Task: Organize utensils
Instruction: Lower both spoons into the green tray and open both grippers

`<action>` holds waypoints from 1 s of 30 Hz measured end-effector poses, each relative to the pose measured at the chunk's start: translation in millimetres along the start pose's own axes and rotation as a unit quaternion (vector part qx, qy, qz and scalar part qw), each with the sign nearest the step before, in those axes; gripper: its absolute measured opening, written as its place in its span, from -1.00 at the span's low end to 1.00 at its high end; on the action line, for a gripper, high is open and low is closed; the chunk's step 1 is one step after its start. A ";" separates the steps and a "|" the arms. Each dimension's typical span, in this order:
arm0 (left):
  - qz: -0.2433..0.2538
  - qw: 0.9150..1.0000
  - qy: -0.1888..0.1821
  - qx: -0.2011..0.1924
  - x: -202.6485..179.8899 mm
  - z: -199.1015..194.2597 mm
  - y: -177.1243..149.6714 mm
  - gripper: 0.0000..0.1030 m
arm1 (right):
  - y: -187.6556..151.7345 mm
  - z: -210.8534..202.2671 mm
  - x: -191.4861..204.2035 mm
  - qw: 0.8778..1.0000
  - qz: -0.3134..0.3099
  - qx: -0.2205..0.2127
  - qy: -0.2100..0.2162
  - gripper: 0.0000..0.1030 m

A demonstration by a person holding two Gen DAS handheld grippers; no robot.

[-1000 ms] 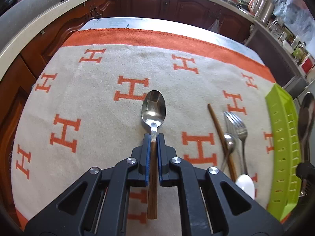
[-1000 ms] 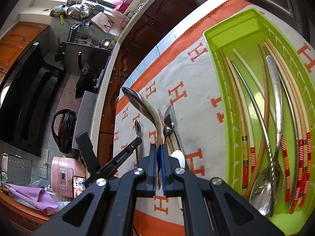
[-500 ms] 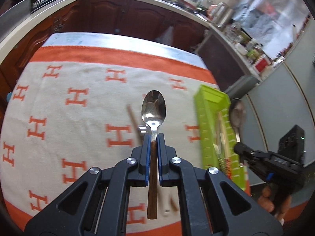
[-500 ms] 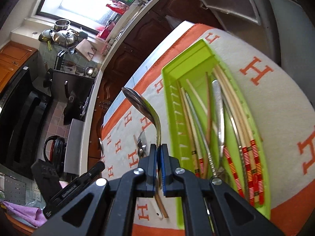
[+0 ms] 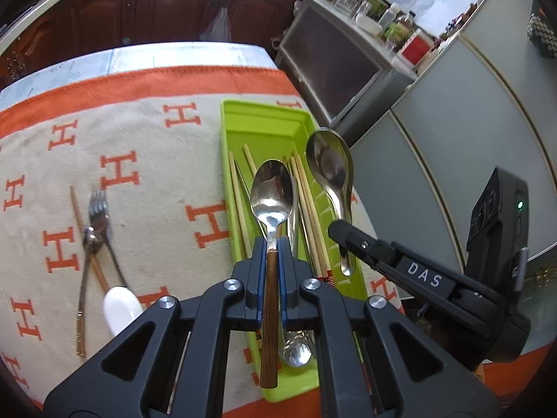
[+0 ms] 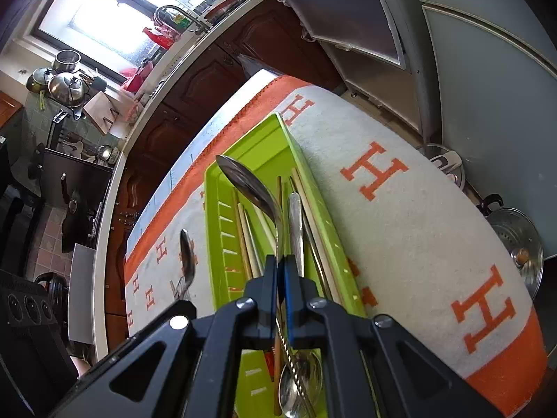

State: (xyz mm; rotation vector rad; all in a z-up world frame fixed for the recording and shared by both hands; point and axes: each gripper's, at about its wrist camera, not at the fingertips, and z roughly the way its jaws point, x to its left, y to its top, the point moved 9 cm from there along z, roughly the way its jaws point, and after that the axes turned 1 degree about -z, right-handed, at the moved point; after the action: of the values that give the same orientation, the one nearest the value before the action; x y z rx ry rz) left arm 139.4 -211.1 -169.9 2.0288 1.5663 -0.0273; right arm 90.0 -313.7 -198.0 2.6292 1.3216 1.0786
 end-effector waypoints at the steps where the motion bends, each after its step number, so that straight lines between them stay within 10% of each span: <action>1: 0.002 1.000 0.003 0.005 -0.2 6.8 -1.5 -0.92 | 1.7 4.0 -1.1 1.000 0.000 0.002 -0.003 -0.93; 10: 0.034 0.999 0.011 0.006 -6.5 13.1 -9.4 -0.91 | 1.4 26.9 5.6 0.999 -0.023 0.031 -0.016 -0.80; 15: 0.035 0.999 0.016 -0.017 1.2 -13.5 -9.9 -0.57 | -0.7 18.1 14.5 0.999 -0.033 0.021 -0.016 -0.80; 30: -0.011 0.995 0.093 -0.047 91.0 -78.7 -37.0 -0.52 | -37.9 -6.4 40.4 0.996 -0.083 0.012 -0.036 -0.80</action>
State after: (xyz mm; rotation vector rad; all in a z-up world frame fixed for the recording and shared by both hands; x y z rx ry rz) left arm 109.8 -90.2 -151.4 1.9882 1.6693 0.2283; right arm 76.1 -262.4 -181.2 2.4946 1.5149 0.9435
